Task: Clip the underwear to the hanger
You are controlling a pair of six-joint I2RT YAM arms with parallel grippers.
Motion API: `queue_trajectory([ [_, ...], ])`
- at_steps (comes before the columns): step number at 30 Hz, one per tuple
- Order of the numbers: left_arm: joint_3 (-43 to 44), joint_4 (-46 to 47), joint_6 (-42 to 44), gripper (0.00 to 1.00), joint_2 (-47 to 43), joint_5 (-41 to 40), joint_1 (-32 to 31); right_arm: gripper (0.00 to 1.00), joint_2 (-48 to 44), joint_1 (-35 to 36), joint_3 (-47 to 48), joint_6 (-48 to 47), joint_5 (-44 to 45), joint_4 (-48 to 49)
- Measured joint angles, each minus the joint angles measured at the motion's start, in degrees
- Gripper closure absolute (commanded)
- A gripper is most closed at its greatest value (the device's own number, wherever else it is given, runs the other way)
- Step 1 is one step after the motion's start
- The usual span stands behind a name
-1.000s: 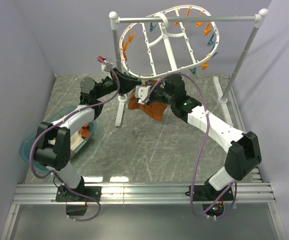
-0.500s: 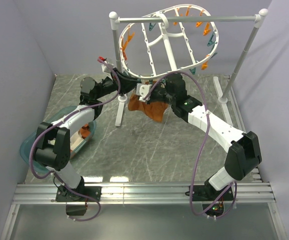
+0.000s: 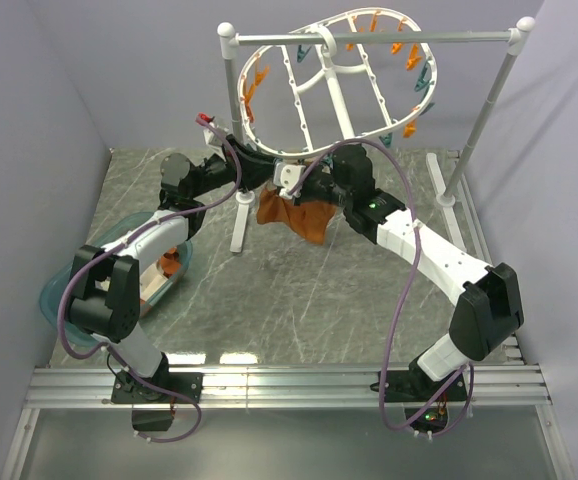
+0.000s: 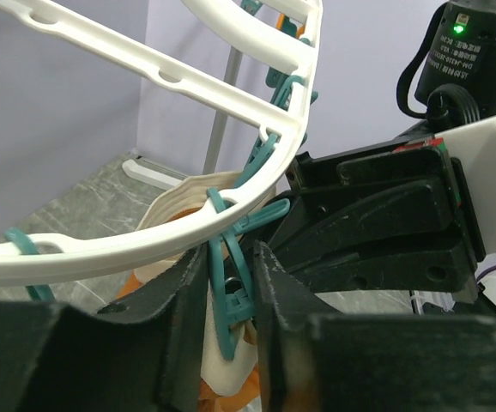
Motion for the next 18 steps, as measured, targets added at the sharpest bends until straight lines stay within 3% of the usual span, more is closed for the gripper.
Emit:
queue_trajectory([
  [4, 0.61, -0.55, -0.44, 0.59, -0.02, 1.2, 0.22, 1.0, -0.02, 0.0, 0.26, 0.22, -0.2, 0.33],
  [12, 2.49, -0.5, -2.86, 0.52, -0.02, 2.62, 1.22, 1.0, -0.02, 0.0, 0.28, 0.24, -0.35, 1.88],
  [18, 2.54, -0.55, -4.66, 0.35, -0.79, 2.82, 1.95, 1.0, -0.02, 0.0, 0.28, 0.24, -0.31, 2.08],
])
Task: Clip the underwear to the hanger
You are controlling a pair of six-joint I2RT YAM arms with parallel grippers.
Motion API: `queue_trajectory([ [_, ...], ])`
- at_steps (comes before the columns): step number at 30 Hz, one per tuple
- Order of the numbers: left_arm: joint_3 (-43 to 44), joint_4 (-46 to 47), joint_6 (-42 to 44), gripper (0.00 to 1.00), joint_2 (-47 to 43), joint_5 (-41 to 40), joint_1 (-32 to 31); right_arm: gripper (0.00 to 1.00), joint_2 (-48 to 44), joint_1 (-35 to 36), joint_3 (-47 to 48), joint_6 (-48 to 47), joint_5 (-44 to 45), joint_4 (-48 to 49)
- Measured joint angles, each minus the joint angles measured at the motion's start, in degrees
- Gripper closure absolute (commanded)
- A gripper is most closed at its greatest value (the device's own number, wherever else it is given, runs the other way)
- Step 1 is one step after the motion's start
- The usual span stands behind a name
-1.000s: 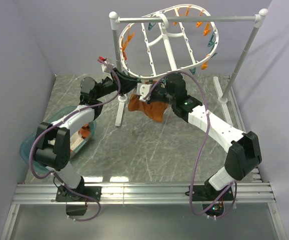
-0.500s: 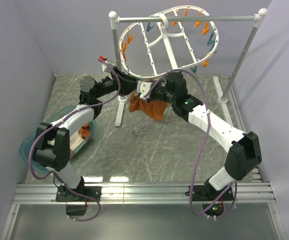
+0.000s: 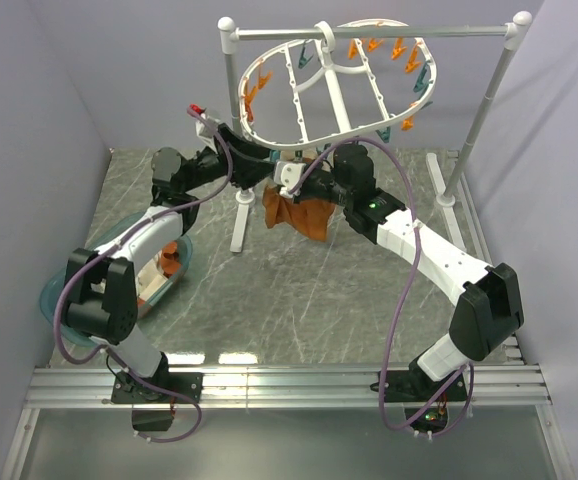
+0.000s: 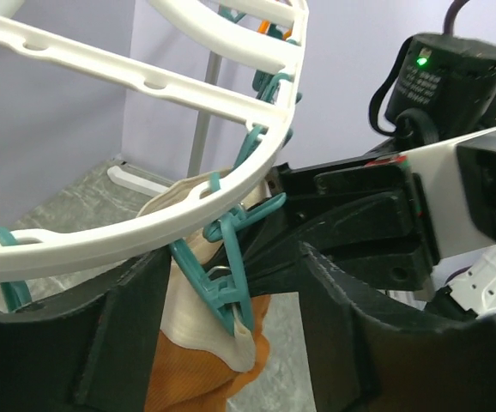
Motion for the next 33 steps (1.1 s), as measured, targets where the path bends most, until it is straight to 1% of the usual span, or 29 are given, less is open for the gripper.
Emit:
queue_trajectory([
  [1, 0.0, -0.02, -0.26, 0.28, -0.31, 0.02, 0.07, 1.0, 0.0, 0.0, 0.0, 0.0, 0.02, 0.2],
  [2, -0.02, -0.04, -0.48, 0.18, -0.76, 0.04, 0.17, 1.0, 0.0, 0.0, 0.02, 0.02, 0.07, 0.37],
  [4, -0.11, -0.5, -0.92, 0.14, -1.81, 0.35, 0.37, 1.0, 0.0, 0.0, 0.2, 0.02, 0.2, 0.63],
  [6, -0.55, -1.75, -0.85, 0.13, -3.3, 0.39, 0.59, 1.0, 0.0, 0.0, 0.37, 0.04, 0.22, 0.81],
  [7, -0.85, -2.62, -0.52, 0.01, -4.09, 0.39, 0.72, 1.0, 0.0, 0.0, 0.42, 0.02, 0.22, 0.87],
  [10, -3.02, -5.88, 1.44, 0.01, -7.91, 0.24, 1.16, 1.0, 0.0, 0.0, 0.48, -0.02, 0.22, 0.85],
  [14, -6.29, -12.87, 6.25, 0.01, -14.62, -0.31, 1.42, 0.92, -0.04, 0.0, 0.46, -0.42, 0.24, 0.55],
  [15, -6.91, -14.84, 7.52, 0.01, -16.11, -0.52, 1.42, 0.88, -0.17, 0.0, 0.39, -0.63, 0.31, 0.5],
  [16, -7.61, -16.87, 8.76, 0.01, -17.73, -0.76, 1.44, 0.81, -0.44, 0.0, 0.17, -0.94, 0.39, 0.5],
  [17, -8.37, -18.53, 9.81, 0.01, -19.28, -1.03, 1.44, 0.77, -0.9, 0.0, -0.33, -1.16, 0.42, 0.55],
  [18, -9.2, -20.31, 10.82, 0.01, -20.76, -1.4, 1.44, 0.69, -1.4, 0.02, -0.87, -1.6, 0.42, 0.37],
  [20, -10.78, -23.87, 12.7, 0.01, -23.45, -2.05, 1.44, 0.65, -2.62, 0.09, -2.25, -2.6, 0.52, 0.24],
  [21, -11.61, -25.92, 13.55, 0.01, -24.7, -2.6, 1.44, 0.6, -3.32, 0.15, -3.06, -3.13, 0.66, 0.17],
  [23, -12.79, -29.83, 14.64, 0.01, -26.49, -3.72, 1.49, 0.56, -4.5, 0.39, -4.59, -3.96, 0.94, -0.13],
  [26, -13.94, -35.54, 15.63, 0.01, -28.46, -5.62, 1.84, 0.43, -6.45, 1.05, -6.86, -4.83, 1.64, -1.11],
  [27, -14.14, -37.42, 16.06, 0.01, -29.0, -6.47, 1.97, 0.33, -7.37, 1.27, -7.67, -5.09, 1.9, -1.51],
  [30, -14.1, -43.5, 17.05, 0.01, -30.69, -9.86, 2.43, 0.15, -10.47, 2.08, -9.92, -5.2, 2.93, -2.78],
  [31, -13.84, -46.07, 17.66, 0.01, -31.19, -11.13, 2.58, 0.13, -11.58, 2.43, -10.54, -5.11, 3.32, -3.19],
  [33, -11.85, -51.98, 18.21, 0.01, -31.21, -13.55, 2.78, 0.11, -14.45, 3.26, -11.85, -4.59, 4.28, -3.93],
])
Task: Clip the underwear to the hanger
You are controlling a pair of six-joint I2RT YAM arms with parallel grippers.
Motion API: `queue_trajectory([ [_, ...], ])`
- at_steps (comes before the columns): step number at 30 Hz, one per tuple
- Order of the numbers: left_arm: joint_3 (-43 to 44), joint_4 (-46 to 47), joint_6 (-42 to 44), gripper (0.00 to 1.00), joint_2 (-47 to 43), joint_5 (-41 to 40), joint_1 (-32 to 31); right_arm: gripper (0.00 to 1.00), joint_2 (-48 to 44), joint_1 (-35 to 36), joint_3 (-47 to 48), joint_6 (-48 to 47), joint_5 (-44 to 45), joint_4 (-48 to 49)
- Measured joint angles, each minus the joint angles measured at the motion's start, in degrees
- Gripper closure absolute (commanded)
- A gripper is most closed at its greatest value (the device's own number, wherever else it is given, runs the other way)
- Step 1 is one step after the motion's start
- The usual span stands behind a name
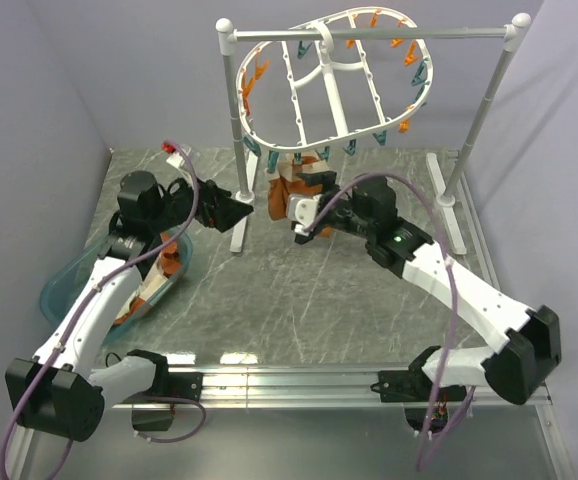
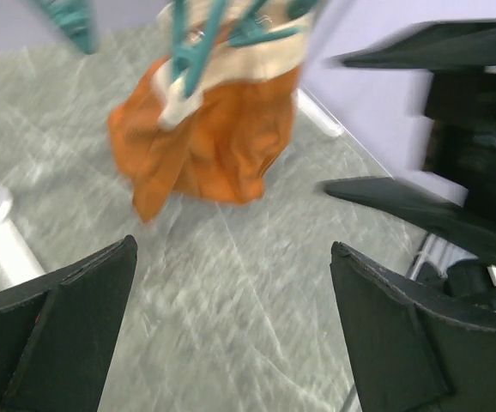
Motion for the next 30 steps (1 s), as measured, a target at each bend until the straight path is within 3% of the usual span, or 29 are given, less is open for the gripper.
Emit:
queue_trajectory([
  [7, 16.09, -23.3, 5.51, 0.01, 8.61, -8.63, 0.5, 0.07, -13.68, 1.46, -2.45, 8.13, 5.44, -4.83],
  [13, 18.88, -34.29, 8.94, 0.01, 10.86, -15.23, 1.66, 0.05, -25.75, 1.14, -2.64, 19.74, 15.3, -12.46],
  [16, 19.41, -36.81, 9.79, 0.01, 10.8, -18.16, 1.7, 0.03, -31.23, -1.55, -4.22, 26.49, 18.62, -16.15],
  [22, 16.28, -37.13, 10.38, 0.01, 9.55, -21.22, 1.75, 0.02, -39.26, -15.02, -10.1, 37.16, 21.29, -25.0],
  [30, 7.5, -36.81, 12.98, 0.01, 7.54, -24.81, 1.75, 0.02, -47.58, -26.86, -21.99, 47.1, 17.05, -34.03],
])
